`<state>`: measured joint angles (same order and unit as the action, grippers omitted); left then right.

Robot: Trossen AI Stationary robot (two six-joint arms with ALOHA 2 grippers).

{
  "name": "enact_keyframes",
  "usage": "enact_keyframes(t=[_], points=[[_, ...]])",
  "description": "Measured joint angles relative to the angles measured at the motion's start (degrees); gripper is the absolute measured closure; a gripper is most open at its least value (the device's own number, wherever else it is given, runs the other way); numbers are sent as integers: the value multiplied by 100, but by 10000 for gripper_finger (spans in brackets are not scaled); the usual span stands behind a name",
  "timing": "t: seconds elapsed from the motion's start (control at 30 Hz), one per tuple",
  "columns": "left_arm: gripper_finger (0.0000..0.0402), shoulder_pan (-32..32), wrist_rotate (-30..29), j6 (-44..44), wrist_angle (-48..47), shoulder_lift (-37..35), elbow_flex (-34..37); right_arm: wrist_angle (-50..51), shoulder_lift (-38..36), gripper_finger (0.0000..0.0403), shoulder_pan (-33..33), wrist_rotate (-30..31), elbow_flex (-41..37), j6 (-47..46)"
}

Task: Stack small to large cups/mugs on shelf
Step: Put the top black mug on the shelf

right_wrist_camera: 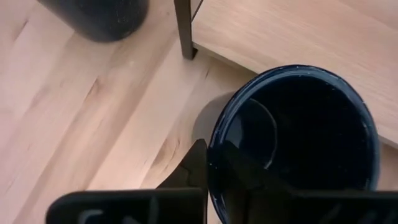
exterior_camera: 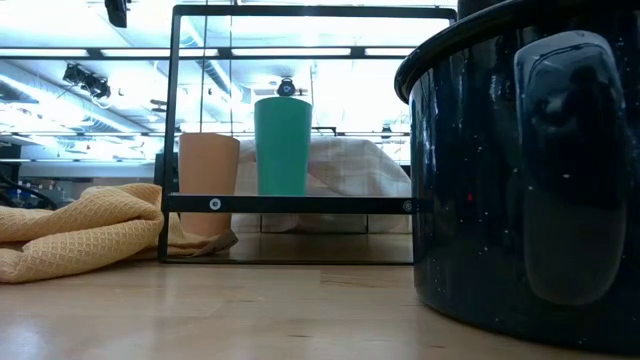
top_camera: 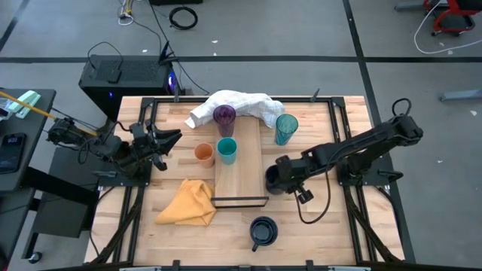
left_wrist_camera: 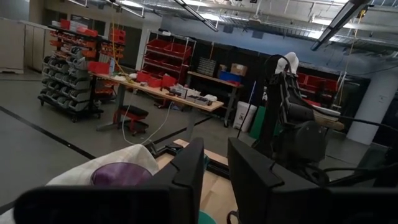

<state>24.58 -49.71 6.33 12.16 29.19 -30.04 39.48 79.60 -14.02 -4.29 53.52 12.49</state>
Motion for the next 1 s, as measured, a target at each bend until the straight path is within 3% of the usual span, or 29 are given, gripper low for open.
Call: enact_keyframes(t=[0.57,0.7,1.0], points=[[321,0,-7,-72,-2,1,0,433,-455,385,-5,187,7,-208],[317,-1,-20,-72,-2,0,0,617,-471,385,-76,640,265,-155],[326,-2,-20,-96,-2,1,0,1044,-467,385,-81,1046,1017,-4]])
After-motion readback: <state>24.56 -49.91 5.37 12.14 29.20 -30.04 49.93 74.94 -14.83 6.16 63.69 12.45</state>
